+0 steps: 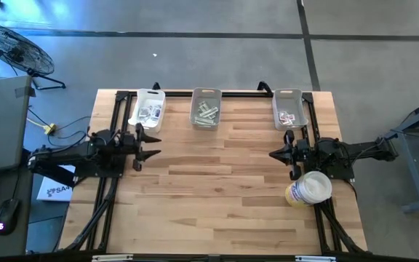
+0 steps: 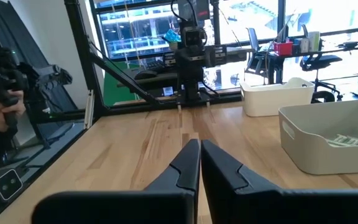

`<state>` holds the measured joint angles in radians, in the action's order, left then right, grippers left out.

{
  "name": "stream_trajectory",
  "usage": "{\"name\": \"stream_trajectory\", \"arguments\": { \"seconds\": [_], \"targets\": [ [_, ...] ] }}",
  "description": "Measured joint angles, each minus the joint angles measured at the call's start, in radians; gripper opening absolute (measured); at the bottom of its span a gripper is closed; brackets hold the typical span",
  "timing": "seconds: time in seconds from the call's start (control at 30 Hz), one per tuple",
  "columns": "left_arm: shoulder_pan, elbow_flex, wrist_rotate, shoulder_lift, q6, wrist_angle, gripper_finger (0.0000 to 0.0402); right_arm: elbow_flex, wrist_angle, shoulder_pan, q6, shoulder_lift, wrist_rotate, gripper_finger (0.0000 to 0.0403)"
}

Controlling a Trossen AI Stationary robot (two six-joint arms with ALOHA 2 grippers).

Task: Pick & Place First Aid Supplies
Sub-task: Return to Home Position

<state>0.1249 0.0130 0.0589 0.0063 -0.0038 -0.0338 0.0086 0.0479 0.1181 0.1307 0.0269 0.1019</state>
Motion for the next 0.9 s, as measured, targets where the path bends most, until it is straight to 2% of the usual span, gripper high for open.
{"name": "stream_trajectory", "arguments": {
  "seconds": [0.13,0.3,0.43,0.6,0.9],
  "targets": [
    [-0.094,-0.001,-0.011,0.000,0.039,0.000,0.0193,0.000,0.000,0.000,0.000,0.000,0.000,0.0008],
    [-0.185,-0.001,-0.094,0.000,0.049,-0.001,0.0193,0.000,0.000,0.000,0.000,0.000,0.000,0.0005],
    [-0.191,-0.001,-0.049,0.000,0.049,-0.004,0.0193,0.000,0.000,0.000,0.000,0.000,0.000,0.0005],
    [-0.191,-0.001,-0.100,0.000,0.049,-0.015,0.0193,0.000,0.000,0.000,0.000,0.000,0.000,0.0005],
    [-0.191,-0.001,-0.103,0.000,0.040,0.015,0.0193,0.000,0.001,0.000,0.000,0.000,0.000,0.0004]
  ]
}}
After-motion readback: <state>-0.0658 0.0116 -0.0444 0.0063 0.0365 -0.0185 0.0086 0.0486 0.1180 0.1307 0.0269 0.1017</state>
